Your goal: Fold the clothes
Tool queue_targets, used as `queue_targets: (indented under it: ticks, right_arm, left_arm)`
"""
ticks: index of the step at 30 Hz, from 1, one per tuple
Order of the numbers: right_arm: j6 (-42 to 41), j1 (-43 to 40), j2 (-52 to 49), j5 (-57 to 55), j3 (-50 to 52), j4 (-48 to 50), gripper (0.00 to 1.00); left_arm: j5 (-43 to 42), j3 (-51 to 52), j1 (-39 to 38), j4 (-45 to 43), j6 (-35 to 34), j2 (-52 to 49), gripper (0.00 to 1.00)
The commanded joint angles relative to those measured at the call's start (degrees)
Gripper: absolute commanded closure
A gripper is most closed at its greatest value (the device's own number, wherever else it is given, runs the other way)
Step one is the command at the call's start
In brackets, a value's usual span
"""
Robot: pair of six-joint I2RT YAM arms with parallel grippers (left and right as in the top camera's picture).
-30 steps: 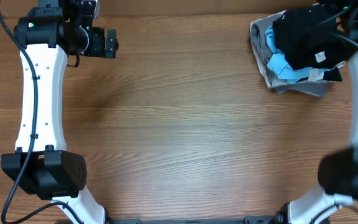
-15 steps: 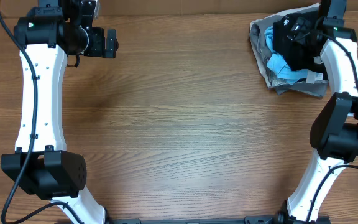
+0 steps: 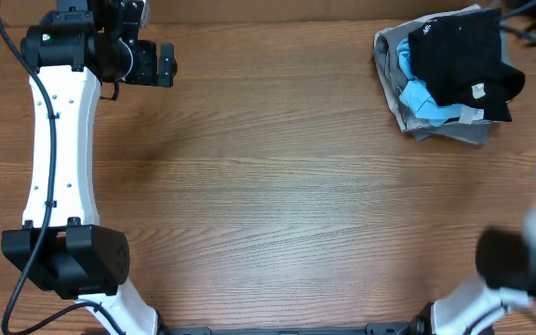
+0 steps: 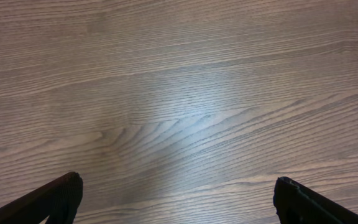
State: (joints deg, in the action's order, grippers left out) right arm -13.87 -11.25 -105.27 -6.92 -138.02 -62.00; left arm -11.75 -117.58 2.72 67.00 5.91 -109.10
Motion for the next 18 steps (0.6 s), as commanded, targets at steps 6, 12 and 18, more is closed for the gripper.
queue_targets:
  ticks: [6, 12, 18]
  right_arm:
    - [0.35, -0.07, 18.43, -0.57, -3.85, 0.70, 0.00]
    - [0.39, -0.09, 22.14, -1.49, -3.85, -1.27, 0.00]
    - [0.35, 0.52, 22.97, -1.44, -3.26, -8.76, 0.00]
  left_arm:
    - [0.15, 0.20, -0.11, -0.17, -0.81, -0.31, 0.00]
    - [0.15, 0.20, -0.13, -0.17, -0.81, -0.31, 0.00]
    - [0.15, 0.20, -0.11, -0.17, -0.81, -0.31, 0.00]
